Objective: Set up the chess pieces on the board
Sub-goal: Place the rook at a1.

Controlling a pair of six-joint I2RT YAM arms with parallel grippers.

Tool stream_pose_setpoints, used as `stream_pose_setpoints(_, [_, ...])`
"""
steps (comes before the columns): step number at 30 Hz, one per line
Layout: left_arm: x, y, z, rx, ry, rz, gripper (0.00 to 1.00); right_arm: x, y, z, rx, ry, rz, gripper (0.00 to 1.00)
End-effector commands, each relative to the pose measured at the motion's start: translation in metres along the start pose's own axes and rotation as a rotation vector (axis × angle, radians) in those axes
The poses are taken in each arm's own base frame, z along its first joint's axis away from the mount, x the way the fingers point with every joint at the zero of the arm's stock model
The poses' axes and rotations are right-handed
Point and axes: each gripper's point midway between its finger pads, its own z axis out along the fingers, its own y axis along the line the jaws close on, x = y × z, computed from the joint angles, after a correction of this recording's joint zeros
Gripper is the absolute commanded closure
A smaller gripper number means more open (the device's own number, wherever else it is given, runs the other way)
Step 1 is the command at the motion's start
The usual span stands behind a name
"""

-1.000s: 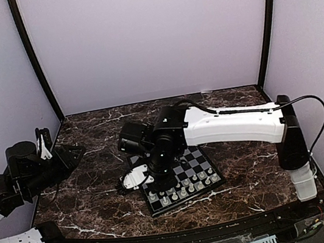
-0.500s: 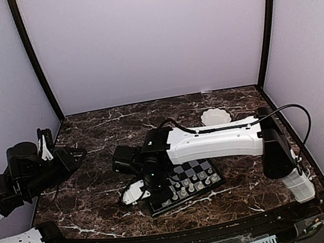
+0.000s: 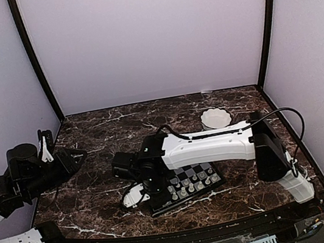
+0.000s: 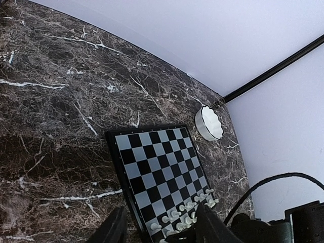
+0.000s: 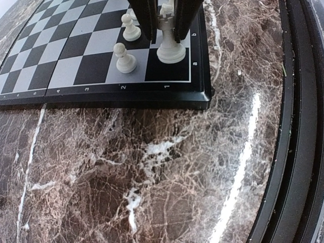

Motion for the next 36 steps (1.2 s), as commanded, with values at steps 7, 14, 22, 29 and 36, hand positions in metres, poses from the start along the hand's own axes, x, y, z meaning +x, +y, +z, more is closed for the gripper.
stream_pose_setpoints(7, [0.005,0.006,0.0,-0.015,0.013,0.034,0.51,-0.005,-0.006,0.013,0.011,0.007,0.016,1.0])
stream_pose_setpoints(14, [0.004,0.009,-0.001,-0.025,0.003,0.047,0.5,0.002,-0.009,0.015,0.018,0.026,0.017,0.99])
stream_pose_setpoints(22, [0.007,0.008,0.004,-0.019,0.01,0.042,0.5,0.004,-0.008,0.016,0.009,0.028,0.016,0.96])
stream_pose_setpoints(29, [0.009,0.009,0.006,-0.022,0.018,0.046,0.5,0.006,-0.007,0.014,0.002,0.026,0.015,0.85])
stream_pose_setpoints(36, [0.012,0.009,0.008,-0.019,0.029,0.044,0.5,0.005,-0.004,0.011,-0.012,0.018,0.009,0.81])
